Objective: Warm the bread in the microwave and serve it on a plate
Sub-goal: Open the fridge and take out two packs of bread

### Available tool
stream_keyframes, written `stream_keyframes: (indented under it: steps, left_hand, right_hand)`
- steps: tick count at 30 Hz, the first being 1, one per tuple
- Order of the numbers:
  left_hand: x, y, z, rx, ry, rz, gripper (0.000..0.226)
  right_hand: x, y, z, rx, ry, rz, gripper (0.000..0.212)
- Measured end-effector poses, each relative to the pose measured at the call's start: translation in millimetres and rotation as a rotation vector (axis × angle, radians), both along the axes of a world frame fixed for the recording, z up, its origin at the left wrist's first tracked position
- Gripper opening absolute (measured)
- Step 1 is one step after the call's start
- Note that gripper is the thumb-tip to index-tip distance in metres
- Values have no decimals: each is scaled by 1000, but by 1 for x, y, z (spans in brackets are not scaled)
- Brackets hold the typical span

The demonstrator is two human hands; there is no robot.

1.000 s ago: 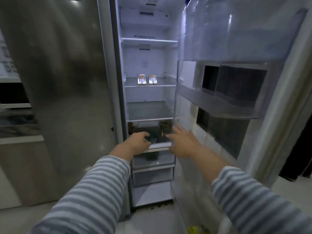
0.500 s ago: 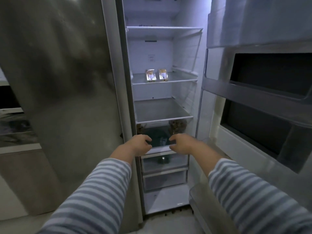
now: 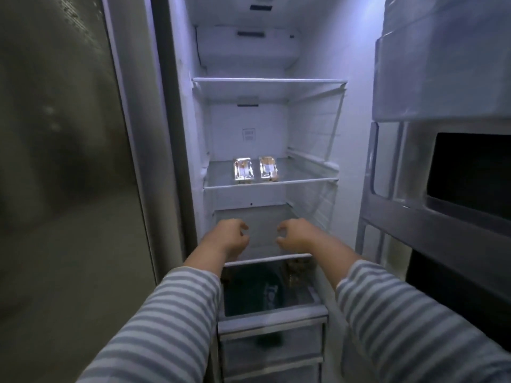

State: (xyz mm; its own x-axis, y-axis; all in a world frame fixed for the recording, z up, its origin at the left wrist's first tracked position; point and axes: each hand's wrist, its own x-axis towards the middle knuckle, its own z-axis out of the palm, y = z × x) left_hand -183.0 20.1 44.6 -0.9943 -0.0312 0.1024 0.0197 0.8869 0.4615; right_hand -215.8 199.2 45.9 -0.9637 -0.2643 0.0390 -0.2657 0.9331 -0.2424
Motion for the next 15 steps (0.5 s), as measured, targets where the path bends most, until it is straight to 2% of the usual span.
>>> stream_keyframes:
  steps: [8,11,15]
  left_hand:
    - [-110,0,51,-72,333,146,38]
    - [-161,-6,65,-63,359,154,36]
    - [-220,-11,75,-64,390,211,49]
  right_hand:
    - [-116,-18,46,-169,251,-50,40]
    - [-157,-26,64,-193,313,-88,37]
    - [-214,-39,78,-229,337,-127,48]
